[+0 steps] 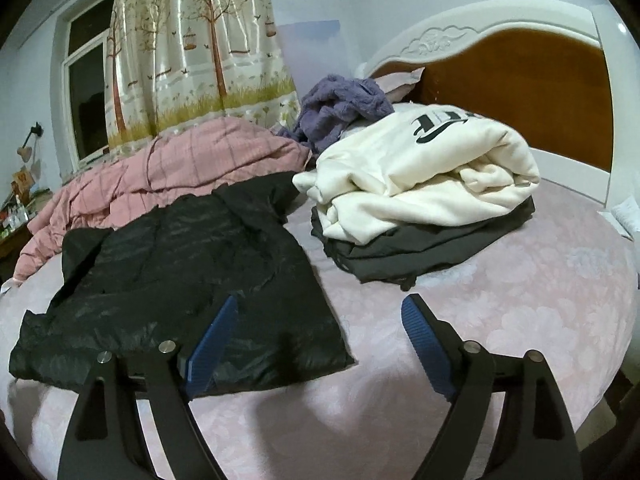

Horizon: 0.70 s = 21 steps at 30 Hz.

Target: Fold large clothes

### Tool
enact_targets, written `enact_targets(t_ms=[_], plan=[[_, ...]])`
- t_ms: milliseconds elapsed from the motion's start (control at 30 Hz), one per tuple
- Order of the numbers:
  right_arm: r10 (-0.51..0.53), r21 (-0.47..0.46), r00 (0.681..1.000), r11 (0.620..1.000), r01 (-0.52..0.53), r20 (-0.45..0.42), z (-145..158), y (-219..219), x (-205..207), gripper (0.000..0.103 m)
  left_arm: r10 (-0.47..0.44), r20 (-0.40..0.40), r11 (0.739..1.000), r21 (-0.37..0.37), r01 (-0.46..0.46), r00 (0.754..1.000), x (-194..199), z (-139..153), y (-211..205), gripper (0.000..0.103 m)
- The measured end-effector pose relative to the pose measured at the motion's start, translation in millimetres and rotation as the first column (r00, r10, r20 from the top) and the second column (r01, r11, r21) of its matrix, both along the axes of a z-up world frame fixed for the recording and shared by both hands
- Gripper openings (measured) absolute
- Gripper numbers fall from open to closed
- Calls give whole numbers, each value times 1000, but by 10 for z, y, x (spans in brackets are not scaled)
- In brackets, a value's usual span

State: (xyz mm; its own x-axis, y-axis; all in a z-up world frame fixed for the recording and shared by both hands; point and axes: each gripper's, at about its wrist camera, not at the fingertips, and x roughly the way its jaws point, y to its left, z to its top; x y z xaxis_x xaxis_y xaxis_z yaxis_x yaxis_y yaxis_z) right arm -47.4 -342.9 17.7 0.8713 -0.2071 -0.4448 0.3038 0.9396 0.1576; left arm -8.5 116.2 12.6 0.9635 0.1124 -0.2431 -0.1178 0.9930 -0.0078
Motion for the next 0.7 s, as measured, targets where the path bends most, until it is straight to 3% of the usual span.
enact_targets(t_ms=[167, 267, 367, 500, 633, 700], plan=[[44, 26, 999, 999, -44, -13, -2, 66, -37, 85, -33, 2, 999, 38, 33, 999, -67, 33, -206, 102], [135, 63, 990, 989, -133, -37, -10, 177, -37, 85, -58, -20, 997, 55, 59, 998, -113, 38, -346, 102], [243, 188, 967, 956, -227, -72, -86, 282, -28, 85, -118, -68, 993, -6, 118, 991, -185, -52, -394, 102], [226, 354, 965, 920, -167, -131, -322, 326, -132, 85, -155, -103, 988, -32, 152, 983, -313, -193, -501, 102], [224, 313, 958, 936, -160, -180, -381, 403, -135, 85, -153, -105, 986, 43, 158, 983, -336, -242, -651, 102], [222, 304, 952, 940, -152, -210, -425, 400, -86, 85, -150, -117, 988, 30, 154, 982, -320, -256, -657, 102]])
